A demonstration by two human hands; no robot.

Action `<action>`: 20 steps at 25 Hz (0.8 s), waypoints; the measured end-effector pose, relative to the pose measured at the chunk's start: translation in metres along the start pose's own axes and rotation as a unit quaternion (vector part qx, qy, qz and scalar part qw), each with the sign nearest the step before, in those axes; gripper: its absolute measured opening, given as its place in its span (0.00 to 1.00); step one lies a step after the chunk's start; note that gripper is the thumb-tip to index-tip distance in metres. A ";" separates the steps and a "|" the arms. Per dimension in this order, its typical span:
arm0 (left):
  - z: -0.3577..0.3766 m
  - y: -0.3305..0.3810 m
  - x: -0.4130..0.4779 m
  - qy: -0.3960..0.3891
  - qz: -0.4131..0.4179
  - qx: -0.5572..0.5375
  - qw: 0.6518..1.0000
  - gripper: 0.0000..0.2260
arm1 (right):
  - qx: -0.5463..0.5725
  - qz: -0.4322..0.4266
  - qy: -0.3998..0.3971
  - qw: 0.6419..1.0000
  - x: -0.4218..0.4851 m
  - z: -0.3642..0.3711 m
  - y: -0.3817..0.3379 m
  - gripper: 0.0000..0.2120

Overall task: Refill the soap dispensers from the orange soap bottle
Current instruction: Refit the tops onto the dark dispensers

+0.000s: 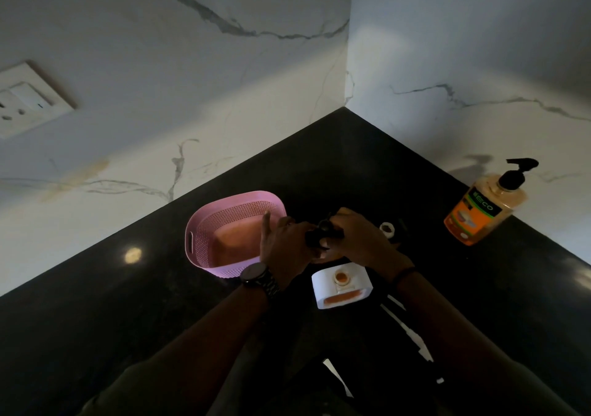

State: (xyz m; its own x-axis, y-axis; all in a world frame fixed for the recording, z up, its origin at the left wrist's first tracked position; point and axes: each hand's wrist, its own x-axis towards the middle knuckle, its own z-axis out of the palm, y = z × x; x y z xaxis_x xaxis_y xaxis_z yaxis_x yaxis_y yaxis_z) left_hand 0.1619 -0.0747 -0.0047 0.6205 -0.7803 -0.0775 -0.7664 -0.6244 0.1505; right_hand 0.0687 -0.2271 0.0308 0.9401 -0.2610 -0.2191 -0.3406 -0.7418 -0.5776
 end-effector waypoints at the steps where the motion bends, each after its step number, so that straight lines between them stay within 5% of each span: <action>1: 0.001 0.000 0.000 -0.001 0.002 -0.002 1.000 0.20 | -0.004 0.000 0.015 1.000 -0.001 0.003 0.000 0.13; 13: -0.009 0.011 -0.005 0.005 -0.014 -0.004 1.000 0.17 | -0.025 0.126 0.237 0.963 -0.015 0.041 -0.016 0.13; 17: -0.015 0.017 -0.008 -0.002 -0.019 0.002 1.000 0.15 | -0.055 0.108 0.219 0.968 -0.019 0.040 -0.014 0.16; 20: -0.011 0.017 -0.013 0.014 -0.011 -0.009 1.000 0.15 | 0.049 0.075 0.186 0.979 -0.041 0.027 0.008 0.20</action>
State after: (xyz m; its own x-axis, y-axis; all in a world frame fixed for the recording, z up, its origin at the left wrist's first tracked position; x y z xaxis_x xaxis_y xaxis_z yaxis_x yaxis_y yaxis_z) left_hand 0.1431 -0.0747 0.0096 0.6425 -0.7645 -0.0527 -0.7492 -0.6411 0.1662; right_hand 0.0270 -0.2053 0.0137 0.8130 -0.5821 -0.0168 -0.4573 -0.6204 -0.6371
